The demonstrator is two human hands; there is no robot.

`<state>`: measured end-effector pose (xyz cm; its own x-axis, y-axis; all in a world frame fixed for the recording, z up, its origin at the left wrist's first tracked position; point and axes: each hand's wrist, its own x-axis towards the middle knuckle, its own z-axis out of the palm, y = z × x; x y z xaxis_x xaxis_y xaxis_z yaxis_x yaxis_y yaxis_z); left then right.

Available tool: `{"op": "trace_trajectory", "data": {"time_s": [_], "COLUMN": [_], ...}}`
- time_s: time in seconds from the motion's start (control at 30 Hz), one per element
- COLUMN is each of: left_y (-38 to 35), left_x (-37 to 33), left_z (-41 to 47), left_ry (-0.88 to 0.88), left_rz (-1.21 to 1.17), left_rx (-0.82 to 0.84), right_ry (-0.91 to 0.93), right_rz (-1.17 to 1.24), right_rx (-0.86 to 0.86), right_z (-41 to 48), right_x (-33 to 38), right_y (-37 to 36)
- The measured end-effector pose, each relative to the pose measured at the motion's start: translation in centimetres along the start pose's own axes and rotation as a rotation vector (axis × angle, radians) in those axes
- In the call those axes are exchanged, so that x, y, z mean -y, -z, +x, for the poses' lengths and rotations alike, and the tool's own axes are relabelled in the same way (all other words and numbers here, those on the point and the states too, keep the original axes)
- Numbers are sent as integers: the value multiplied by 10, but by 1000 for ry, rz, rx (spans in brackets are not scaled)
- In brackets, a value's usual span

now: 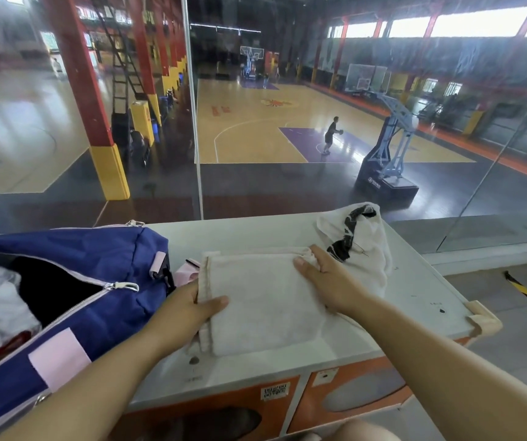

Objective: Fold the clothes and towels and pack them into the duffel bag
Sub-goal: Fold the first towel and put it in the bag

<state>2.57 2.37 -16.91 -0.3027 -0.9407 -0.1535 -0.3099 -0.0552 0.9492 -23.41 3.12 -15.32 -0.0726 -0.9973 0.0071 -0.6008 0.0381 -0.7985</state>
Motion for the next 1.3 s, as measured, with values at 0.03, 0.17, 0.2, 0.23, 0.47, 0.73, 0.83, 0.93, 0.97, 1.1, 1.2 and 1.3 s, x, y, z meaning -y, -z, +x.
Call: {"op": "trace_trajectory", "data": {"time_s": [0.03,0.17,0.2,0.23,0.47,0.73,0.83,0.93,0.97,1.1,1.2,1.3], "left_y": [-2,-9,-10,-11,-16,-24,-25,-24,-24,-19,-15,-15], "left_x": [0,-2,-1,0,18,13,14,26,29,40,51,42], "left_z": [8,34,41,46,77,77,60,44,39,28,28,20], "left_ry": [6,9,15,19,151,90,-72,-330,-407,-460,-538,-542], "left_rz": [9,123,137,148,358,547,651,895,954,1077,1112,1134], "left_rx": [-34,-202,-227,-246,-228,-289,-315,-333,-308,37,72,9], "right_ry": [-25,-200,-215,-218,-247,-226,-149,115,228,413,357,436], "right_rz": [-20,109,123,127,-51,-406,-564,-708,-699,-779,-781,-777], "right_rx": [-20,54,86,107,39,-48,-88,-135,-122,199,264,165], "right_z": [9,31,33,36,47,49,38,21,15,-9,-18,-24], "right_x": [1,-1,-5,-11,-32,-20,-16,-19,-22,-27,-33,-37], "right_y": [-2,-7,-8,-9,-25,-39,-37,-35,-34,-35,-35,-38]}}
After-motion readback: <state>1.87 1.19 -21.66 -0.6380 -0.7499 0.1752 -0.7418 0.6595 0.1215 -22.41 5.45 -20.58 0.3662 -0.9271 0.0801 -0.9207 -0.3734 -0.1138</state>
